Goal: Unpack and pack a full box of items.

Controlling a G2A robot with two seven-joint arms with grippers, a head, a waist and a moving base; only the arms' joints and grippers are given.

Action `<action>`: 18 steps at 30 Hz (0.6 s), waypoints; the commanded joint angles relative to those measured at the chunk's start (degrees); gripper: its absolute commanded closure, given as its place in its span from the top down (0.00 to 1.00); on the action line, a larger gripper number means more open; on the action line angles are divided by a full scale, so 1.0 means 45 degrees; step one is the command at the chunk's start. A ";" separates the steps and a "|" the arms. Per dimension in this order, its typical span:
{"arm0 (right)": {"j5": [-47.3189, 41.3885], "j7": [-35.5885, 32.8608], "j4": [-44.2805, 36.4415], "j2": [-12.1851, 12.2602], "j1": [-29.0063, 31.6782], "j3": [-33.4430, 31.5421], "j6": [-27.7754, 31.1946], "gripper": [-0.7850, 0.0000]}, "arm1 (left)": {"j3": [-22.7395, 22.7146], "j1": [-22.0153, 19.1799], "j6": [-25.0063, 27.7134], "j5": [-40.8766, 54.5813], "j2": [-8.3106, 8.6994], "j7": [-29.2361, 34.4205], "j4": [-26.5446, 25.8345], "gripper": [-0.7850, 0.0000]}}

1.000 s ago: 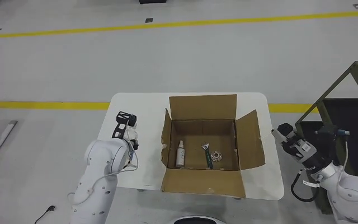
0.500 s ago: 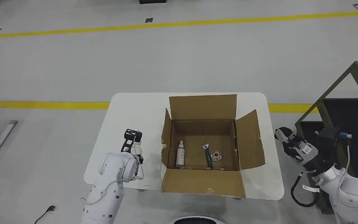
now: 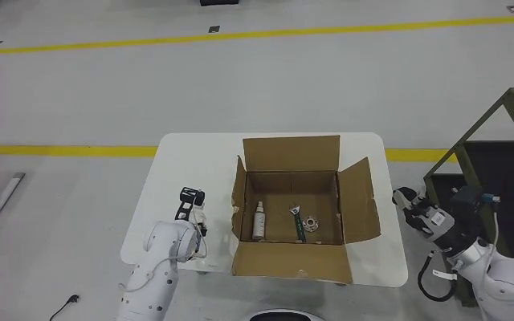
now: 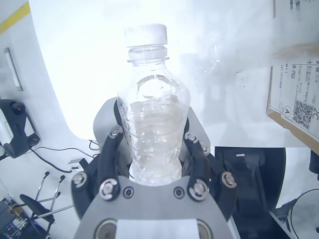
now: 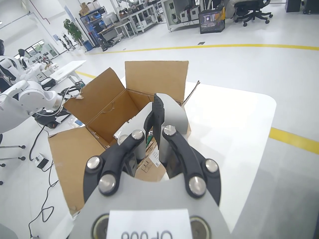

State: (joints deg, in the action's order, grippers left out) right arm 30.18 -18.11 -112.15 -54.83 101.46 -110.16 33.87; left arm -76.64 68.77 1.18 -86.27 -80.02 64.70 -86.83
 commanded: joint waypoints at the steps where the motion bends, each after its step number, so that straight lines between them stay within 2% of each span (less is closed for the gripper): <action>1: 0.0002 -0.0023 0.0002 -0.0005 -0.0020 -0.0017 -0.0011 0.00 | 0.0058 -0.0262 -0.0130 0.0084 -0.0022 -0.0226 0.0560 0.00; 12: -0.0156 -0.0116 -0.0030 -0.0049 -0.0048 0.0007 -0.0116 0.00 | 0.0265 -0.1020 0.0089 -0.0273 -0.0016 -0.2357 0.3376 0.00; 18: -0.0167 -0.0260 0.0034 -0.0066 -0.0079 0.0040 -0.0162 0.00 | 0.0390 -0.1453 0.0034 -0.0111 -0.0052 -0.2880 0.4555 0.00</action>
State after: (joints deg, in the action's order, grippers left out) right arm 29.48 -19.18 -112.02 -55.12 101.18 -110.01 33.20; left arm -75.10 62.50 1.26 -86.66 -80.23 52.18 -67.09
